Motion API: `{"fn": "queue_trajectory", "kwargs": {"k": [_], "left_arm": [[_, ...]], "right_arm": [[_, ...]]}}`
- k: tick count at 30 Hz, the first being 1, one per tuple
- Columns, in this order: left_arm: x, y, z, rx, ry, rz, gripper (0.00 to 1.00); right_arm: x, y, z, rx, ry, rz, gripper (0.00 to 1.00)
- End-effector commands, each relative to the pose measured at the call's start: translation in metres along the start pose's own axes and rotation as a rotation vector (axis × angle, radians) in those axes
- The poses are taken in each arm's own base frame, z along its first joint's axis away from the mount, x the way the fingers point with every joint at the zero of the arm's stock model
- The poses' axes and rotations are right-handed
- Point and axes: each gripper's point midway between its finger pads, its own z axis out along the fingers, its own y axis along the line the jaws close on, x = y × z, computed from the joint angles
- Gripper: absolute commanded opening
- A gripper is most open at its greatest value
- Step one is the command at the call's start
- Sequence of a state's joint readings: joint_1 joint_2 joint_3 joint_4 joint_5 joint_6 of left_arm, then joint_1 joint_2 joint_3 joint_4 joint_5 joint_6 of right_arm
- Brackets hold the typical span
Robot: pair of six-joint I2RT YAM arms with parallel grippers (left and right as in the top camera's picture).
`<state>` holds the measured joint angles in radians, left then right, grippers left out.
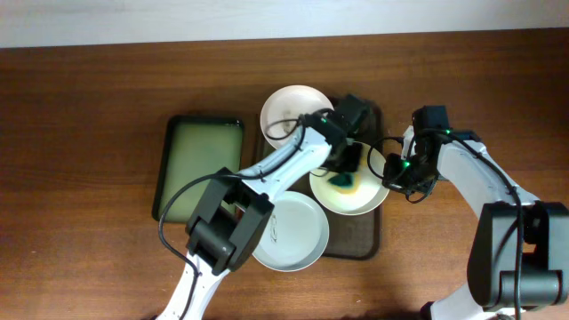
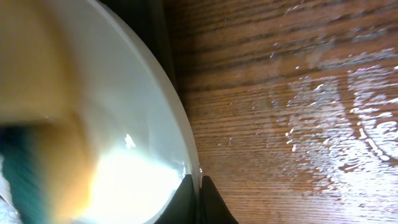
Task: Clean dirty plates on tray and stack at the side
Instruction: 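Return the sponge to the soapy water tray with the left gripper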
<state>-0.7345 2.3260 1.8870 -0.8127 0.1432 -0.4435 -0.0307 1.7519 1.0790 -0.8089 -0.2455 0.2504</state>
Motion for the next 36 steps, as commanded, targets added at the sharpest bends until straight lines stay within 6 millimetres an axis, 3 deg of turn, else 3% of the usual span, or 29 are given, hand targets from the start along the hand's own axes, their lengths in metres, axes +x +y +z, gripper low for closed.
{"fn": "queue_trajectory", "kwargs": {"k": [1,5,8,10,12,14,16,18,20,21,23,24,27,30,31,32,33,36], "left_arm": [[-0.018,0.101,-0.018,-0.456,-0.071,-0.030,0.00],[-0.016,0.092,-0.032,-0.462,-0.046,-0.014,0.00],[-0.013,0.066,-0.057,-0.350,0.007,-0.024,0.00],[-0.017,0.044,-0.095,-0.251,0.012,0.024,0.00],[-0.025,0.043,-0.141,-0.245,-0.035,0.085,0.00],[-0.026,0.077,-0.189,-0.349,-0.077,0.069,0.00],[-0.013,0.116,-0.216,-0.422,-0.036,0.003,0.00],[0.006,0.156,-0.228,-0.462,0.056,-0.080,0.00],[0.022,0.194,-0.227,-0.492,0.135,-0.165,0.00],[0.031,0.221,-0.216,-0.493,0.180,-0.230,0.00],[0.043,0.247,-0.193,-0.483,0.219,-0.292,0.00],[0.053,0.267,-0.171,-0.478,0.234,-0.333,0.00],[0.069,0.296,-0.140,-0.471,0.237,-0.392,0.01],[0.070,0.301,-0.136,-0.447,0.224,-0.417,0.09],[0.068,0.300,-0.140,-0.444,0.213,-0.417,0.21],[0.066,0.297,-0.146,-0.436,0.194,-0.416,0.38],[0.062,0.292,-0.154,-0.418,0.166,-0.416,0.58],[0.049,0.272,-0.193,-0.357,0.047,-0.409,0.82]], "right_arm": [[-0.002,-0.006,-0.003,0.024,-0.009,0.002,0.04],[0.000,-0.006,-0.003,0.026,-0.003,0.004,0.04],[0.000,-0.007,-0.003,0.026,-0.001,0.004,0.04],[0.000,-0.007,-0.003,0.026,-0.001,0.004,0.04],[0.000,-0.007,-0.003,0.026,-0.001,0.001,0.04],[0.001,-0.007,-0.003,0.027,0.003,0.002,0.04],[0.002,-0.007,-0.003,0.027,0.006,0.002,0.04],[0.002,-0.007,-0.003,0.027,0.006,0.002,0.04],[0.002,-0.007,-0.003,0.028,0.007,0.003,0.04],[0.002,-0.007,-0.003,0.028,0.007,0.003,0.04],[0.002,-0.007,-0.003,0.028,0.007,0.003,0.04],[0.003,-0.007,-0.003,0.029,0.010,0.003,0.05],[0.003,-0.007,-0.003,0.029,0.011,0.004,0.05],[0.001,-0.007,-0.003,0.027,0.001,0.001,0.13],[-0.001,-0.006,-0.003,0.025,-0.006,0.000,0.13],[-0.002,-0.006,-0.003,0.023,-0.008,-0.001,0.04],[-0.003,-0.004,-0.004,0.013,-0.013,-0.003,0.04],[-0.013,0.006,-0.028,-0.007,-0.098,-0.050,0.04]]}}
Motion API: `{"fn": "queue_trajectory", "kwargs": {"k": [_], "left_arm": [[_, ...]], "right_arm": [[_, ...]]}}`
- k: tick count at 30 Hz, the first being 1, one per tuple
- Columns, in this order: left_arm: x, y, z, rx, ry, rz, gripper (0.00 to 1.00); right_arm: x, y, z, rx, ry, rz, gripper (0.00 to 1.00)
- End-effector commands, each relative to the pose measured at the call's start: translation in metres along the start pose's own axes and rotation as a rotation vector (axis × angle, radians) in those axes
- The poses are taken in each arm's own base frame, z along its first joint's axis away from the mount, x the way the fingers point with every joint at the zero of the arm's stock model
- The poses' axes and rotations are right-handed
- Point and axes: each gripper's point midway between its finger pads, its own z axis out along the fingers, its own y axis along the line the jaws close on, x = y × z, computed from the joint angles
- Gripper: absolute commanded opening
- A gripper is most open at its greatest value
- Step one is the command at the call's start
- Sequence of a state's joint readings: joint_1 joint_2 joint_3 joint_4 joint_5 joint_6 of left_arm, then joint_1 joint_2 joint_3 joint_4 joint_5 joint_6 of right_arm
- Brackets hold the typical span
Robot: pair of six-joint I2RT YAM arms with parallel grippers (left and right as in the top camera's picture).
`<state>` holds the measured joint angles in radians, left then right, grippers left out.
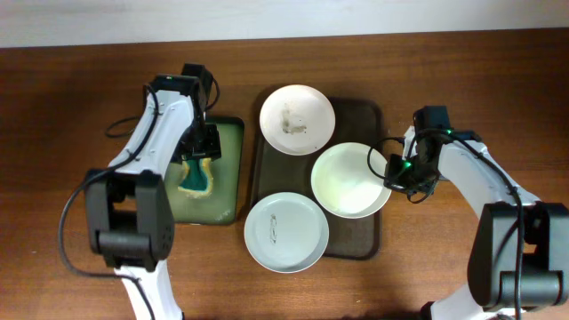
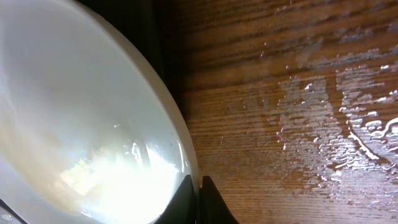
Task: Clean dirty plates on tray and stack at the side
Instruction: 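Return the sponge to the soapy water tray with the left gripper, then lift the cleaned plate with the right gripper and place it right of the tray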
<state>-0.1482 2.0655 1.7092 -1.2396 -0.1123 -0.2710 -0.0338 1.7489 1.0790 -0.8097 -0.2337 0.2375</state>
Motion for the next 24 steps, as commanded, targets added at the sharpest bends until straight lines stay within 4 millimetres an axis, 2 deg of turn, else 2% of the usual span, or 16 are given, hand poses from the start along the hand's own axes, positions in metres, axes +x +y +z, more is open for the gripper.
{"fn": "queue_trajectory", "kwargs": {"k": [1,4,6,8,13,16,21,24], "left_arm": [[0.001,-0.004,-0.066,0.116,-0.151,-0.010,0.88],[0.012,-0.002,-0.105,0.164,-0.227,-0.013,0.99],[0.022,0.003,-0.122,0.172,-0.254,-0.015,1.00],[0.032,0.007,-0.132,0.171,-0.255,-0.015,1.00],[0.036,0.008,-0.132,0.168,-0.243,-0.014,1.00],[0.042,0.009,-0.130,0.162,-0.220,-0.013,1.00],[0.042,0.010,-0.130,0.162,-0.220,-0.013,1.00],[0.042,0.010,-0.130,0.162,-0.220,-0.013,1.00]], "right_arm": [[-0.013,0.009,-0.036,-0.007,-0.122,-0.049,0.04],[-0.010,0.008,-0.069,0.150,-0.237,-0.089,0.04],[-0.005,0.001,-0.090,0.329,-0.324,-0.088,0.04],[-0.001,0.014,-0.105,0.424,-0.410,-0.149,0.04],[0.000,0.044,-0.141,0.662,-0.637,-0.325,0.04],[0.009,0.068,-0.146,0.698,-0.704,-0.420,0.04],[0.019,0.093,-0.164,0.785,-0.835,-0.513,0.04],[0.027,0.110,-0.170,0.778,-0.879,-0.561,0.04]]}}
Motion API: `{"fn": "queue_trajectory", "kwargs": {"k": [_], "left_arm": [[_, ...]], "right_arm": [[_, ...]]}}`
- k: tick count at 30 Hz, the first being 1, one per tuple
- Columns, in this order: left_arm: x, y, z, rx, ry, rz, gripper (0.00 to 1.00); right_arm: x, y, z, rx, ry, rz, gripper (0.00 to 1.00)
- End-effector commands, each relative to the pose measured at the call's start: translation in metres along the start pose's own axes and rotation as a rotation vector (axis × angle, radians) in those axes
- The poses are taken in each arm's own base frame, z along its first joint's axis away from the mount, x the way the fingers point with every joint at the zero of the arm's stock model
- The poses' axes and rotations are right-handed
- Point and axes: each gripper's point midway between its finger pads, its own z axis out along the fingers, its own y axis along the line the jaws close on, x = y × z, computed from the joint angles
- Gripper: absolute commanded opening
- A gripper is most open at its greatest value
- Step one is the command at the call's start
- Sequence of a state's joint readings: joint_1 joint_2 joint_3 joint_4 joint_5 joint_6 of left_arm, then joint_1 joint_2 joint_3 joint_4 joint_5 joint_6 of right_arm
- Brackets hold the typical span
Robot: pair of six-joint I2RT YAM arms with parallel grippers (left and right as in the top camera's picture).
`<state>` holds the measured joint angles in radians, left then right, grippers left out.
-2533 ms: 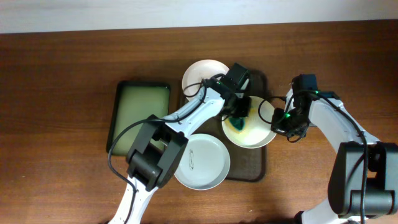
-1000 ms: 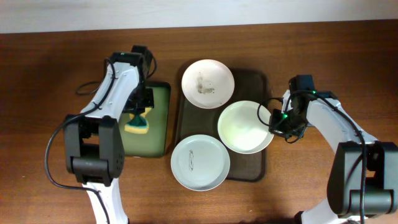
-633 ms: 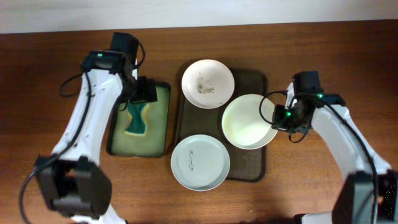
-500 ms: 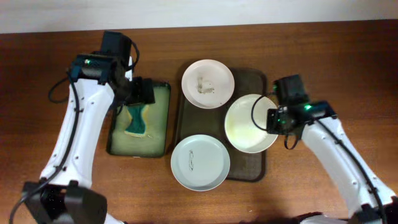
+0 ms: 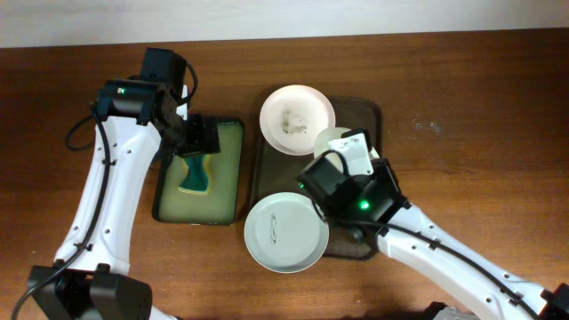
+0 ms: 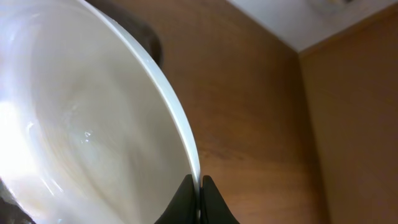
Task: Clean dirty plates on tray and stack at the side
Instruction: 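Lift the cleaned plate with the right gripper and place it right of the tray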
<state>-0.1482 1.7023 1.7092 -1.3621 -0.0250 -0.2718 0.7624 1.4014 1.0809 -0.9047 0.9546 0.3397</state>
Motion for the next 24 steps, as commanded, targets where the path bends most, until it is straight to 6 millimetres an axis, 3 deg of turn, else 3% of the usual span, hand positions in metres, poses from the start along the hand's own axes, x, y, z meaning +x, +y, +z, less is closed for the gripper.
{"fn": "queue_trajectory", "kwargs": {"k": [1,4,19,21,22,24], "left_arm": [[0.001,-0.001,-0.006,0.014,-0.012,0.004,1.00],[0.001,-0.001,-0.006,0.014,-0.012,0.004,1.00],[0.001,-0.001,-0.006,0.014,-0.012,0.004,1.00],[0.001,-0.001,-0.006,0.014,-0.012,0.004,1.00],[0.001,-0.001,-0.006,0.014,-0.012,0.004,1.00],[0.001,-0.001,-0.006,0.014,-0.012,0.004,1.00]], "right_arm": [[-0.022,-0.009,-0.025,0.045,-0.106,0.020,0.04],[-0.029,-0.003,-0.037,0.028,-0.142,0.004,0.04],[-0.031,-0.012,-0.036,0.071,-0.149,0.004,0.04],[-0.027,-0.030,-0.020,0.117,-0.101,0.054,0.04],[-0.019,-0.046,0.001,0.131,-0.027,0.112,0.04],[0.009,-0.058,0.047,-0.012,0.174,0.275,0.04]]}}
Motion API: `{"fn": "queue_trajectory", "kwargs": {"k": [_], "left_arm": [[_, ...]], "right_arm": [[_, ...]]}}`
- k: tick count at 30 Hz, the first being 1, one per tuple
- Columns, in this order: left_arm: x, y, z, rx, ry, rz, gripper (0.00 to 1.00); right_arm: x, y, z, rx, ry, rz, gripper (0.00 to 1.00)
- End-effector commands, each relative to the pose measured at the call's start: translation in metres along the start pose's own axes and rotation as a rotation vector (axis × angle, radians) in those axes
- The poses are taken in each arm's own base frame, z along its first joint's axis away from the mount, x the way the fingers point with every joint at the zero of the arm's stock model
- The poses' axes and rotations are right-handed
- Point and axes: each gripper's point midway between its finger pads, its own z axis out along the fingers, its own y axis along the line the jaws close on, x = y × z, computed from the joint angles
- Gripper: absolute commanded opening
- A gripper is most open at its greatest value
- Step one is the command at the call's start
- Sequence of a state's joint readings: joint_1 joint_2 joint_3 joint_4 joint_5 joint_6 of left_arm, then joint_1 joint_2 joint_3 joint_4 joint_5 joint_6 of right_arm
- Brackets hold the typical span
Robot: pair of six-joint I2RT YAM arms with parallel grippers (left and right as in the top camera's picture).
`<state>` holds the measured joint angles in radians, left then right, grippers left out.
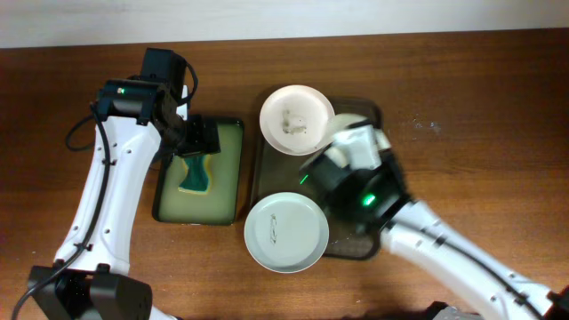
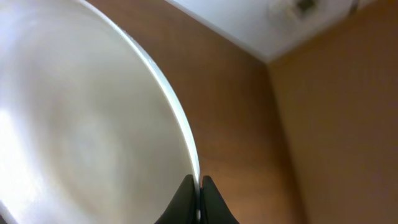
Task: Clean dirty plates on tray and stack at the side
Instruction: 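Lift the cleaned plate with the right gripper and place it right of the tray, then grasp the front plate's rim with the right gripper and pull it right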
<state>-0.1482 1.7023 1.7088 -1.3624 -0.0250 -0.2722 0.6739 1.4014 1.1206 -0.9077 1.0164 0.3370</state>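
My right gripper (image 2: pixel 199 182) is shut on the rim of a clean-looking white plate (image 2: pixel 81 124), held tilted in the air with wall and ceiling behind it. Overhead, the raised right arm (image 1: pixel 364 191) hides most of that plate. On the dark tray (image 1: pixel 263 169) a white plate with food smears (image 1: pixel 297 119) sits at the far end. Another white plate with a small mark (image 1: pixel 286 231) lies at the near end, overhanging the tray's edge. My left gripper (image 1: pixel 192 144) holds the yellow-teal sponge (image 1: pixel 193 174) over the green basin (image 1: pixel 227 169).
The green basin lies left of the tray. Bare wooden table (image 1: pixel 471 98) extends right of the tray, with a wet patch (image 1: pixel 428 126). The right arm hangs high over the tray's right half.
The right gripper, still shut on the plate's rim, has tipped the plate further up and shifted a little to the right over the tray. The left arm and sponge have not moved.
First the left gripper pressed the sponge onto the plate while the right gripper pinched its rim on the tray. Then the sponge was over the green basin and the plate looked clean. Then the right arm held that plate up off the tray, and now holds it higher.
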Motion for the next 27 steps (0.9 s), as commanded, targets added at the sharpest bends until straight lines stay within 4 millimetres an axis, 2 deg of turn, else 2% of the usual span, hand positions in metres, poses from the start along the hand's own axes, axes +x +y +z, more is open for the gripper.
{"fn": "queue_trajectory", "kwargs": {"k": [1,2,3,4,5,7,8,9,10,11,12,15,16,17,18,19,21,23,25,26,27], "left_arm": [[0.001,-0.001,-0.006,0.014,-0.013,0.004,1.00],[0.001,-0.001,-0.006,0.014,-0.012,0.004,1.00],[0.001,-0.001,-0.006,0.014,-0.012,0.004,1.00],[0.001,-0.001,-0.006,0.014,-0.013,0.004,1.00],[0.001,-0.001,-0.006,0.014,-0.013,0.004,1.00],[0.001,-0.001,-0.006,0.014,-0.012,0.004,1.00],[0.001,-0.001,-0.006,0.014,-0.012,0.004,1.00],[0.001,-0.001,-0.006,0.014,-0.013,0.004,1.00],[0.001,-0.001,-0.006,0.014,-0.013,0.004,1.00],[0.001,-0.001,-0.006,0.014,-0.012,0.004,1.00],[0.001,-0.001,-0.006,0.014,-0.013,0.004,1.00],[0.001,-0.001,-0.006,0.014,-0.012,0.004,0.99],[0.001,-0.001,-0.006,0.014,-0.012,0.004,1.00],[0.001,-0.001,-0.006,0.014,-0.012,0.004,1.00],[0.001,-0.001,-0.006,0.014,-0.012,0.004,1.00],[0.001,-0.001,-0.006,0.014,-0.012,0.004,1.00],[0.001,-0.001,-0.006,0.014,-0.012,0.004,0.99],[0.001,-0.001,-0.006,0.014,-0.013,0.004,1.00],[0.001,-0.001,-0.006,0.014,-0.012,0.004,1.00],[0.001,-0.001,-0.006,0.014,-0.012,0.004,1.00],[0.001,-0.001,-0.006,0.014,-0.013,0.004,1.00]], "right_arm": [[0.030,-0.014,0.056,-0.267,0.279,0.259,0.04],[0.038,-0.009,0.068,-0.428,0.345,0.318,0.04],[0.046,-0.017,0.082,-0.576,0.392,0.425,0.04],[0.054,-0.034,0.096,-0.651,0.421,0.553,0.04],[0.065,-0.052,0.108,-0.663,0.447,0.657,0.04],[0.099,-0.093,0.135,-0.608,0.505,0.848,0.04],[0.131,-0.118,0.156,-0.526,0.561,0.954,0.04],[0.144,-0.124,0.164,-0.504,0.584,0.987,0.04],[0.163,-0.130,0.173,-0.481,0.627,1.028,0.04],[0.186,-0.129,0.186,-0.460,0.694,1.090,0.04],[0.200,-0.124,0.194,-0.460,0.741,1.109,0.04],[0.227,-0.105,0.211,-0.477,0.835,1.125,0.04],[0.229,-0.100,0.211,-0.491,0.850,1.130,0.10],[0.227,-0.099,0.208,-0.502,0.853,1.132,0.35],[0.217,-0.100,0.201,-0.528,0.831,1.139,0.55],[0.204,-0.105,0.194,-0.541,0.794,1.136,0.65],[0.161,-0.119,0.165,-0.548,0.665,1.083,0.68],[0.109,-0.114,0.118,-0.612,0.516,0.960,0.68],[0.077,-0.094,0.081,-0.695,0.421,0.814,0.68],[0.063,-0.076,0.060,-0.756,0.384,0.718,0.68],[0.052,-0.046,0.034,-0.848,0.372,0.589,0.67]]}}
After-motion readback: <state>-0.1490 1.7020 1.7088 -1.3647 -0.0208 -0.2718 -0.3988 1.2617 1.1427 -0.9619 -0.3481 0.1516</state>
